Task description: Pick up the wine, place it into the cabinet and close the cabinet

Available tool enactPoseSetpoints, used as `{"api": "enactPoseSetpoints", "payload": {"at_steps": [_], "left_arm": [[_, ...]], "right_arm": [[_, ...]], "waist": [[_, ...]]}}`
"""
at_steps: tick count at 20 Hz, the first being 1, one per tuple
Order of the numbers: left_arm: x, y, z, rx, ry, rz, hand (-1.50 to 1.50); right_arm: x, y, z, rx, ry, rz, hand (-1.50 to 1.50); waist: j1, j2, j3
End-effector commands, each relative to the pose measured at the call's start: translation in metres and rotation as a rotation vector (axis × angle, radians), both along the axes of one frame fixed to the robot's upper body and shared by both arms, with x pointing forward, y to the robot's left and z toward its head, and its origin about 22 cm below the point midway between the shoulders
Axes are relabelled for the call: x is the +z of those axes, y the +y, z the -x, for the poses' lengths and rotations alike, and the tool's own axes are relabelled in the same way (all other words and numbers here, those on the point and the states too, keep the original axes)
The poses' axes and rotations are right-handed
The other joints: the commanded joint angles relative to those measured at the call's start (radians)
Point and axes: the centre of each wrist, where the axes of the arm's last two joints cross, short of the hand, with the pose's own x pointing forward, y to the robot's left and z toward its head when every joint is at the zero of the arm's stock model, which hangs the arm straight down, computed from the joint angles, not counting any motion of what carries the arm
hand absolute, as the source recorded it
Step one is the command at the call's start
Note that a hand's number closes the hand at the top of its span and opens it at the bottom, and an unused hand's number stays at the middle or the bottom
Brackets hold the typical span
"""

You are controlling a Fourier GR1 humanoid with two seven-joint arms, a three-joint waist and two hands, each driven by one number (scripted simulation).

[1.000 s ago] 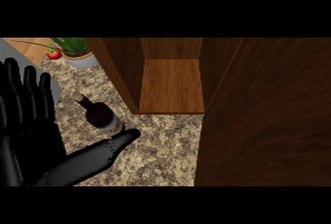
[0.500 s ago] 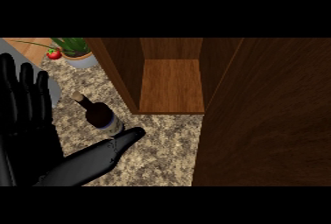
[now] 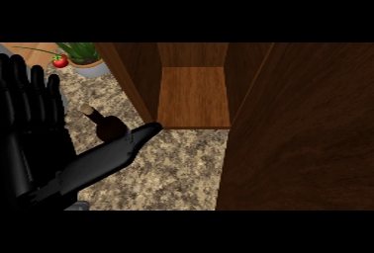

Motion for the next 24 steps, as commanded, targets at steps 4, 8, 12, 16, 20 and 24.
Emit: {"api": "enactPoseSetpoints", "payload": {"at_steps": [4,8,12,16,20,24], "left_arm": [[-0.023,0.014,-0.018,0.079,0.016,0.031,-1.5],[-0.032,0.023,-0.023,0.088,0.026,0.005,-1.5],[-0.041,0.041,-0.022,0.114,0.056,-0.001,-1.5],[-0.054,0.029,-0.009,0.101,0.101,0.016,-1.5],[-0.089,0.026,-0.021,0.127,0.129,0.016,-1.5],[-0.114,0.042,-0.017,0.137,0.16,0.036,-1.5]], "right_arm": [[0.018,0.006,0.029,0.05,-0.052,-0.024,-1.5],[0.022,0.002,0.017,0.041,-0.048,-0.025,-1.5],[0.029,-0.004,0.03,0.068,-0.052,0.007,-1.5],[0.019,-0.001,0.025,0.055,-0.06,-0.007,-1.5],[0.027,-0.002,0.022,0.058,-0.065,-0.026,-1.5],[0.025,-0.002,0.039,0.073,-0.052,-0.005,-1.5]], "waist": [[-0.001,0.001,-0.001],[0.003,0.001,0.0],[0.001,0.0,0.0],[0.006,0.0,0.0],[0.002,0.001,0.0],[-0.003,0.0,-0.001]]}}
